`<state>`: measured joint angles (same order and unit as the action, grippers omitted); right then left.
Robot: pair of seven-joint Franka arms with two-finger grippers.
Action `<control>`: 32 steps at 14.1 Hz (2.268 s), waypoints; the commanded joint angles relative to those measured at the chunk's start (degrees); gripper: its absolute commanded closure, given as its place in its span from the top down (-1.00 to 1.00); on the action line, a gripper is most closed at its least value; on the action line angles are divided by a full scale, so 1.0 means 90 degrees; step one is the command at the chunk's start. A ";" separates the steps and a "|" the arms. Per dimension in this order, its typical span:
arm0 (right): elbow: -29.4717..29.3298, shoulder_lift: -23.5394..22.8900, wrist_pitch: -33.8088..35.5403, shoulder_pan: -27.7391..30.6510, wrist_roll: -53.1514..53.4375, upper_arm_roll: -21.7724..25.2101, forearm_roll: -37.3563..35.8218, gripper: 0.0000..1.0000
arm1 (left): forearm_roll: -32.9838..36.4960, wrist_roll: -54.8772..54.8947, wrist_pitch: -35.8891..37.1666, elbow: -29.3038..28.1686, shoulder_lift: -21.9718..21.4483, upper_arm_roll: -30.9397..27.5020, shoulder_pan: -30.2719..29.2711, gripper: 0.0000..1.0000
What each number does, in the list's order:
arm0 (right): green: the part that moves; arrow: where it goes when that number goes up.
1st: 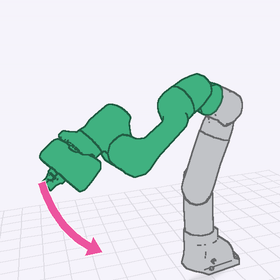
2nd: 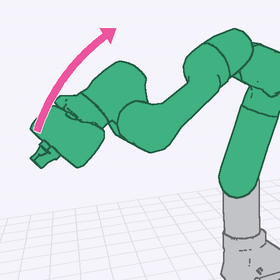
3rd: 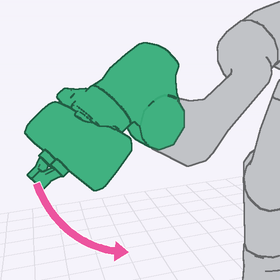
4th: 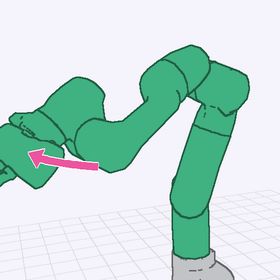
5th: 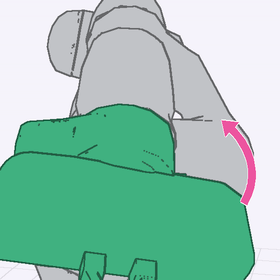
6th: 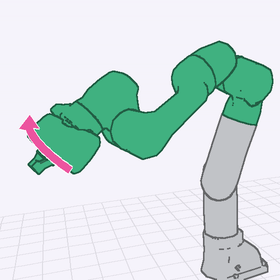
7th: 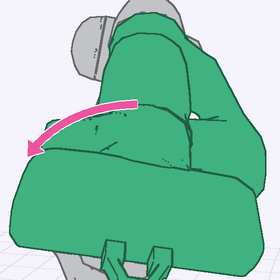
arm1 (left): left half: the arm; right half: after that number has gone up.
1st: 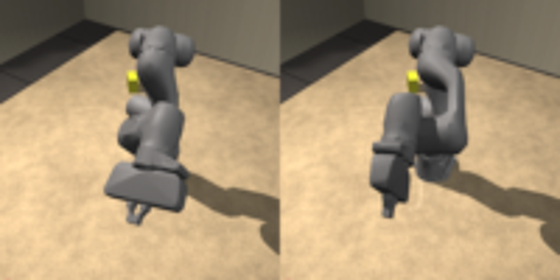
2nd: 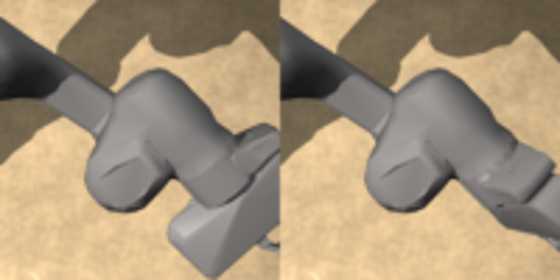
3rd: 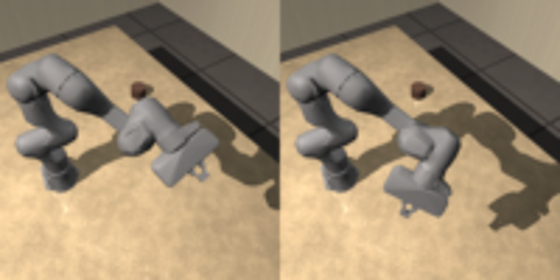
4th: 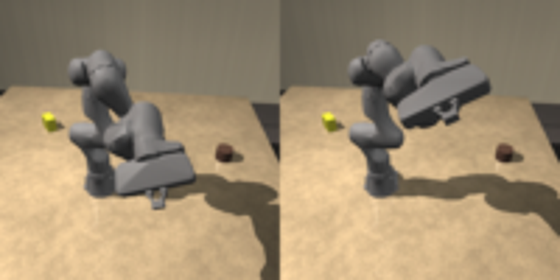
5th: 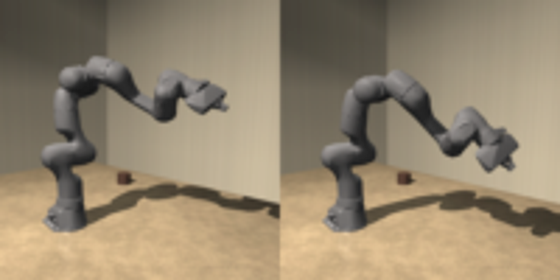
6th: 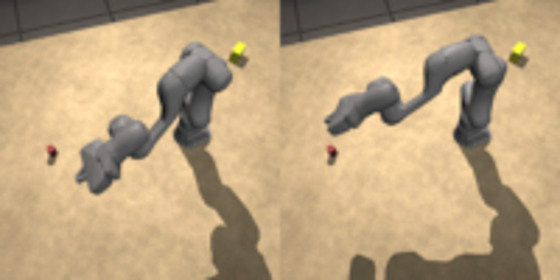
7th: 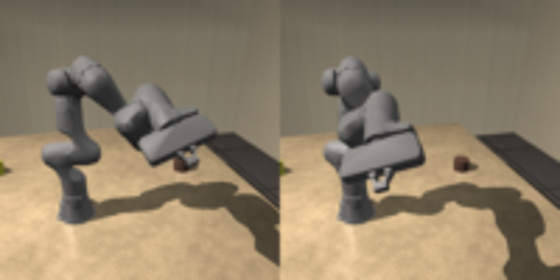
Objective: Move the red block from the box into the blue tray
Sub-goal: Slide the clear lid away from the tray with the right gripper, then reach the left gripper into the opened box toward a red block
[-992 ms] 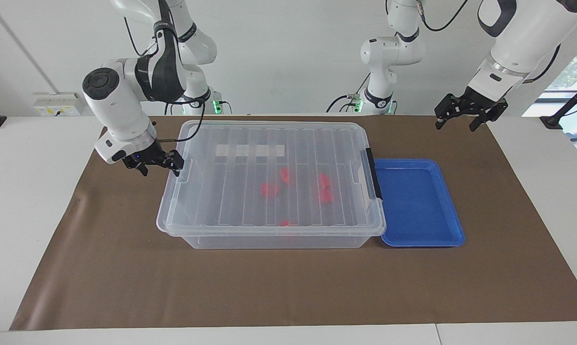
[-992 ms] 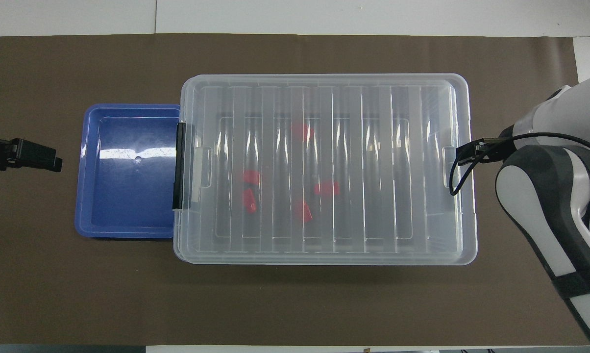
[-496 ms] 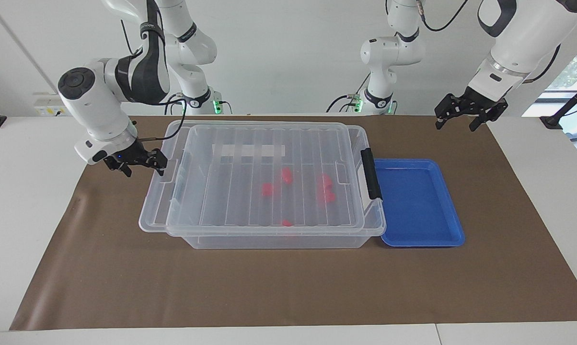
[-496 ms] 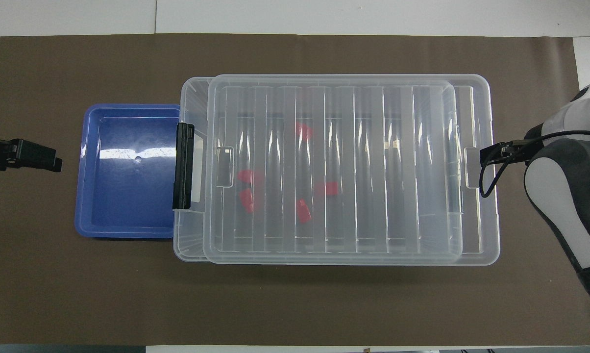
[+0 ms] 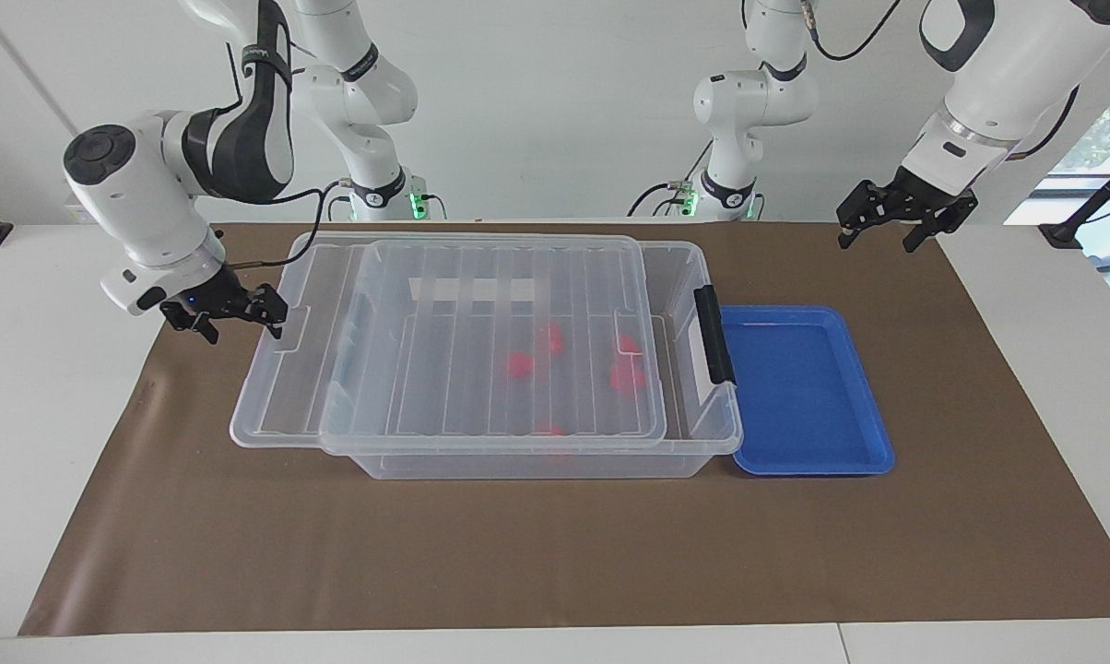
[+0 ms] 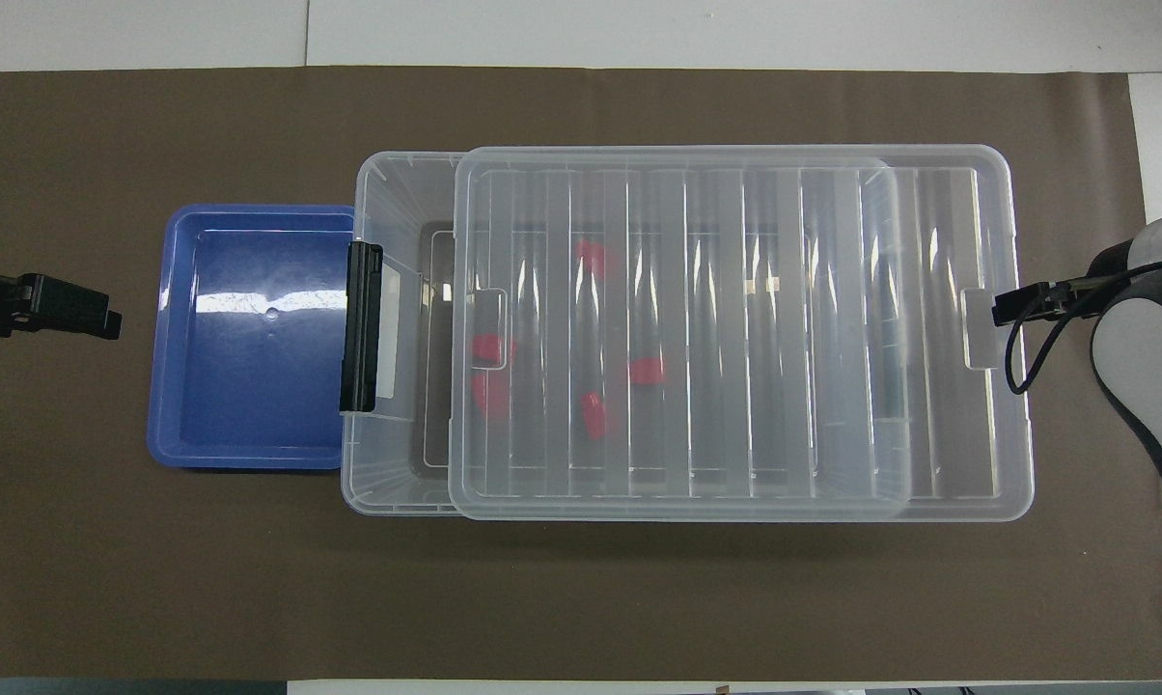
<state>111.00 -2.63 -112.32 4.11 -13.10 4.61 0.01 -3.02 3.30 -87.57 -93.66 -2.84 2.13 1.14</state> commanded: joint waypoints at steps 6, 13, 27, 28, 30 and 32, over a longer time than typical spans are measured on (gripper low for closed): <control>0.0098 0.0107 -0.0156 0.0120 -0.0955 0.0474 -0.0011 1.00 | 0.0092 0.0004 0.0023 -0.0062 -0.0046 -0.0061 0.0059 1.00; 0.0089 0.0077 -0.0244 0.0110 -0.1473 0.0816 -0.0011 1.00 | 0.0092 0.0004 -0.0055 -0.0149 -0.0085 -0.0061 0.0098 1.00; -0.0019 0.0019 -0.0254 0.0110 -0.2490 0.1295 0.0009 1.00 | 0.0092 -0.2963 -0.2054 -0.1613 -0.0505 0.0017 0.2870 1.00; -0.0019 0.0019 -0.0254 0.0110 -0.2490 0.1304 0.0009 1.00 | 0.0092 -0.3129 -0.2396 -0.1808 -0.0486 0.0017 0.3007 1.00; -0.0019 0.0019 -0.0254 0.0110 -0.2635 0.1353 0.0009 1.00 | 0.0092 -0.3277 -0.2954 -0.2218 -0.0447 0.0017 0.3154 1.00; -0.0019 0.0019 -0.0254 0.0110 -0.2665 0.1373 0.0009 1.00 | 0.0092 -0.3452 -0.3160 -0.2414 -0.0233 0.0027 0.3310 1.00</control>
<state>110.79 -2.57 -113.72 4.36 -34.60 16.63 0.01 -3.02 -25.54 -112.84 -112.26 -5.24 3.13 29.17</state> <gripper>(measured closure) 0.000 0.000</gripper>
